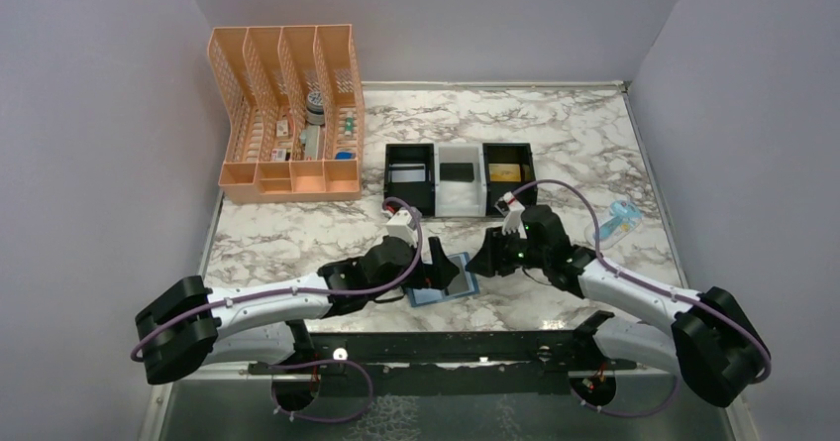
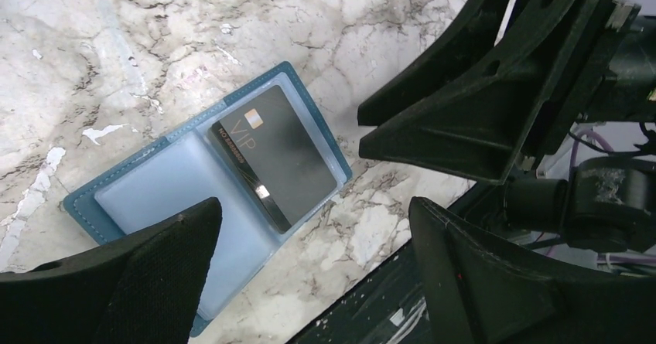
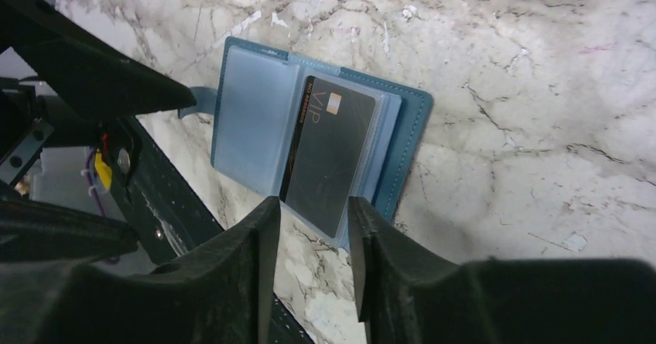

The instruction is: Take the credit cards out of the card holder

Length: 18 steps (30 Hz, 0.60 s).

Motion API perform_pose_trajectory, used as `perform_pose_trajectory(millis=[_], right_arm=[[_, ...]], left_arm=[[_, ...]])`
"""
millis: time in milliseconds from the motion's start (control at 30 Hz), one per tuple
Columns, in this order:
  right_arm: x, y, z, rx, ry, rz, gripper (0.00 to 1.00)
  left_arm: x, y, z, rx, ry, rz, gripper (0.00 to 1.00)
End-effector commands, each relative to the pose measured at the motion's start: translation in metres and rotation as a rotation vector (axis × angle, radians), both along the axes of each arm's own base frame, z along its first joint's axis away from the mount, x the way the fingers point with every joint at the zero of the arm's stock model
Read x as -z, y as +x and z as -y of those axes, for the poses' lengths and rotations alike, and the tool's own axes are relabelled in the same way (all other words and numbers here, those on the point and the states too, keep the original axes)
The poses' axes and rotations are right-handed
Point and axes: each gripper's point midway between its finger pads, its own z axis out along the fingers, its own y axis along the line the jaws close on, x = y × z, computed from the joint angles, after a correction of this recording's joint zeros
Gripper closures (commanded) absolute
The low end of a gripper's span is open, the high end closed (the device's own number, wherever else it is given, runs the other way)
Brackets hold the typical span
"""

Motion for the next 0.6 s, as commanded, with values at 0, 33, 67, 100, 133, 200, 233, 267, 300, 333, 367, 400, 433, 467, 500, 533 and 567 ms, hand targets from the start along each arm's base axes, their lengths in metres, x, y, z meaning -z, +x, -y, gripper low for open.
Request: perform_pose_trajectory(millis=[0,33,67,100,133,200,233,267,300,333,367,400,433,467,500,533,567], right_arm=[[-0.003,-0.010,-0.013,-0.079,0.067,-0.026,0.65],[-0.001,-0.010,-0.013,-0.078,0.064,-0.028,0.68],[0.000,-0.008,-0.013,-0.068,0.059,-0.032,0.68],[0.002,-0.007,-0.013,-0.063,0.054,-0.035,0.69],[0.002,-0.006,-0.014,-0.064,0.056,-0.035,0.70],[0.003,-0.006,-0.016,-0.074,0.059,-0.048,0.71],[0.005,-0.006,-0.017,-0.078,0.058,-0.056,0.73],[0.006,-0.005,-0.018,-0.078,0.052,-0.063,0.77],[0.009,-0.004,-0.018,-0.076,0.045,-0.071,0.78],[0.011,-0.004,-0.018,-0.073,0.041,-0.076,0.79],[0.012,-0.003,-0.018,-0.075,0.039,-0.077,0.79],[0.013,-0.003,-0.018,-0.077,0.034,-0.075,0.79],[0.015,-0.002,-0.018,-0.073,0.028,-0.074,0.79],[0.017,0.000,-0.017,-0.063,0.018,-0.071,0.79],[0.018,0.001,-0.016,-0.059,0.010,-0.069,0.79],[0.019,0.002,-0.015,-0.057,0.007,-0.069,0.79],[0.020,0.003,-0.016,-0.059,0.006,-0.067,0.79]], left_arm=[[-0.001,0.011,0.000,-0.098,-0.059,0.015,0.08],[0.001,0.010,0.000,-0.103,-0.057,0.008,0.09],[0.005,0.009,-0.002,-0.109,-0.053,0.001,0.09],[0.007,0.008,-0.003,-0.115,-0.053,-0.005,0.10],[0.007,0.008,-0.003,-0.116,-0.058,-0.005,0.13],[0.008,0.006,-0.003,-0.114,-0.062,-0.002,0.15],[0.009,0.007,-0.004,-0.119,-0.058,0.001,0.18],[0.010,0.008,-0.004,-0.125,-0.056,0.002,0.21],[0.010,0.009,-0.004,-0.126,-0.052,0.003,0.24],[0.011,0.009,-0.003,-0.127,-0.049,0.002,0.25],[0.012,0.009,-0.002,-0.125,-0.043,0.000,0.27],[0.014,0.009,-0.001,-0.125,-0.037,-0.005,0.28],[0.016,0.010,0.000,-0.127,-0.032,-0.010,0.29],[0.019,0.010,0.000,-0.130,-0.024,-0.015,0.30],[0.022,0.010,0.000,-0.132,-0.017,-0.019,0.31],[0.024,0.010,0.001,-0.129,-0.012,-0.023,0.32],[0.025,0.010,0.003,-0.122,-0.009,-0.027,0.32]])
